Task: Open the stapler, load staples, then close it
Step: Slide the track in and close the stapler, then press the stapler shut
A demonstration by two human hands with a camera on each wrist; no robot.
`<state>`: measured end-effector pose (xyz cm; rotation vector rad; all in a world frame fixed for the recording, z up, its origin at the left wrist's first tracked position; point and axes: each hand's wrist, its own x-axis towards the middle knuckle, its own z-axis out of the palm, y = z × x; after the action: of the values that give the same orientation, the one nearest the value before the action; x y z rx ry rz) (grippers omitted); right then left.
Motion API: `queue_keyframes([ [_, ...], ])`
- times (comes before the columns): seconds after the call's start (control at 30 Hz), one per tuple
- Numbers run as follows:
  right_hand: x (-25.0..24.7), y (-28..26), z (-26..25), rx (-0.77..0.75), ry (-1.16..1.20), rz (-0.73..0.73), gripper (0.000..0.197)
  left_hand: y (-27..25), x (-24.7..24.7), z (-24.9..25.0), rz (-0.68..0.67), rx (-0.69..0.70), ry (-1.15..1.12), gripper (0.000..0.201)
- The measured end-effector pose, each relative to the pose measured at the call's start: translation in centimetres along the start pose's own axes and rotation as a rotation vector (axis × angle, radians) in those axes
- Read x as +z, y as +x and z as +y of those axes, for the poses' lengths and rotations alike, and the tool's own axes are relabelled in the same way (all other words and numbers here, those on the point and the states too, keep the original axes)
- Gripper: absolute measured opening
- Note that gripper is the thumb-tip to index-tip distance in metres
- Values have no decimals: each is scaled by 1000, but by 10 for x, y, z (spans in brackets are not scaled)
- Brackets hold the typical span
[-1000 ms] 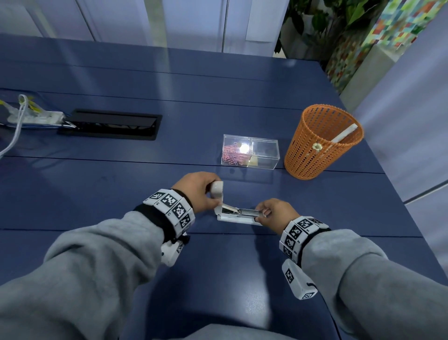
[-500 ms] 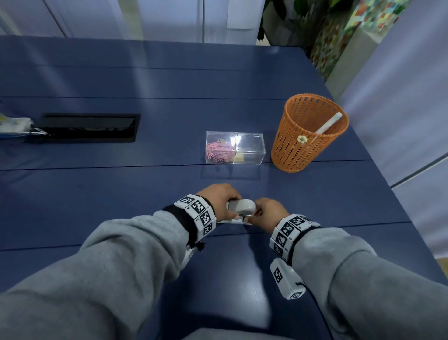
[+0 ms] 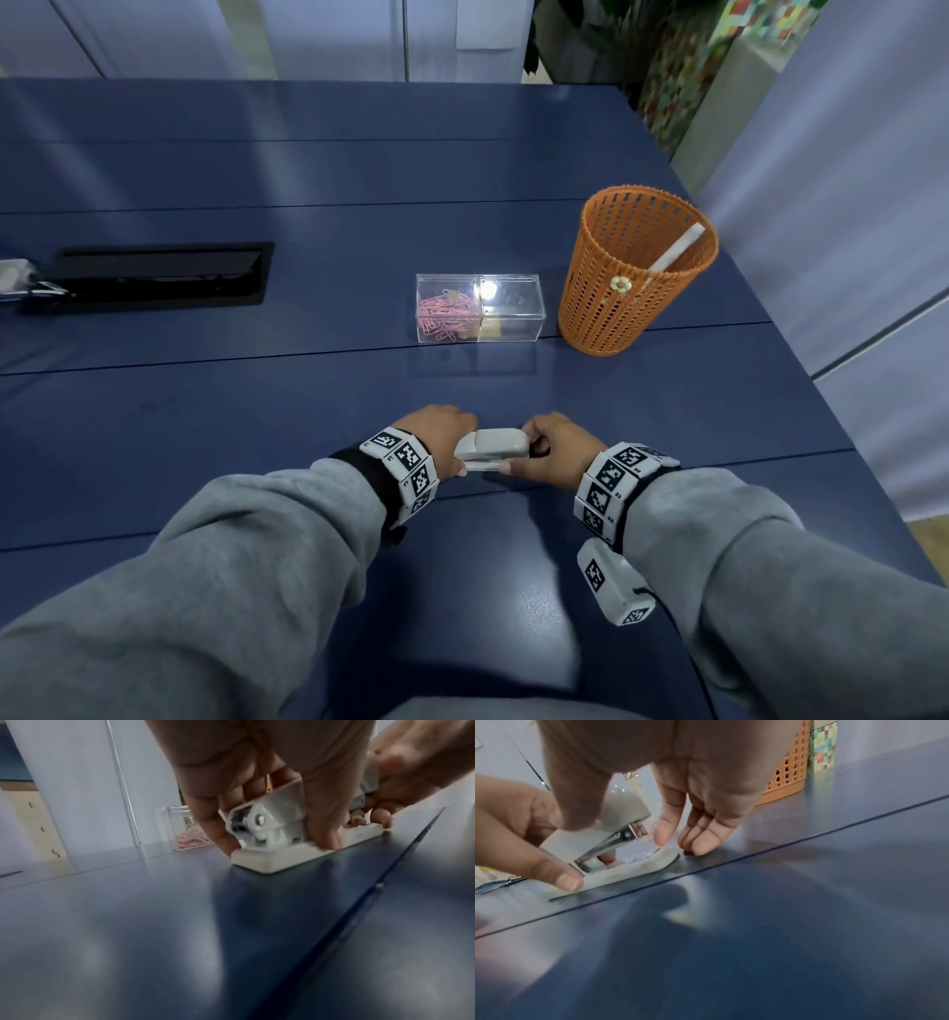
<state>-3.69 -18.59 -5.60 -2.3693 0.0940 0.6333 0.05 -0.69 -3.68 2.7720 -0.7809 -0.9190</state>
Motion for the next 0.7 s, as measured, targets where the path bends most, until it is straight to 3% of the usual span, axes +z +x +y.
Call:
queue_keyframes([
  [0.3,3,4,0,97,153,-40,58,-6,7,1,27,-16,29,41],
  [0.43,-1,3,-4,117,417,-151,45,-9,4,1,93,-13,1,35],
  [0.53,-4,0,-8,96,586,-129,25,-11,1,3,139,8,-57,30],
  [0.7,-7,-2,-8,78,759,-79,20,-15,-8,7,197,30,-149,28],
])
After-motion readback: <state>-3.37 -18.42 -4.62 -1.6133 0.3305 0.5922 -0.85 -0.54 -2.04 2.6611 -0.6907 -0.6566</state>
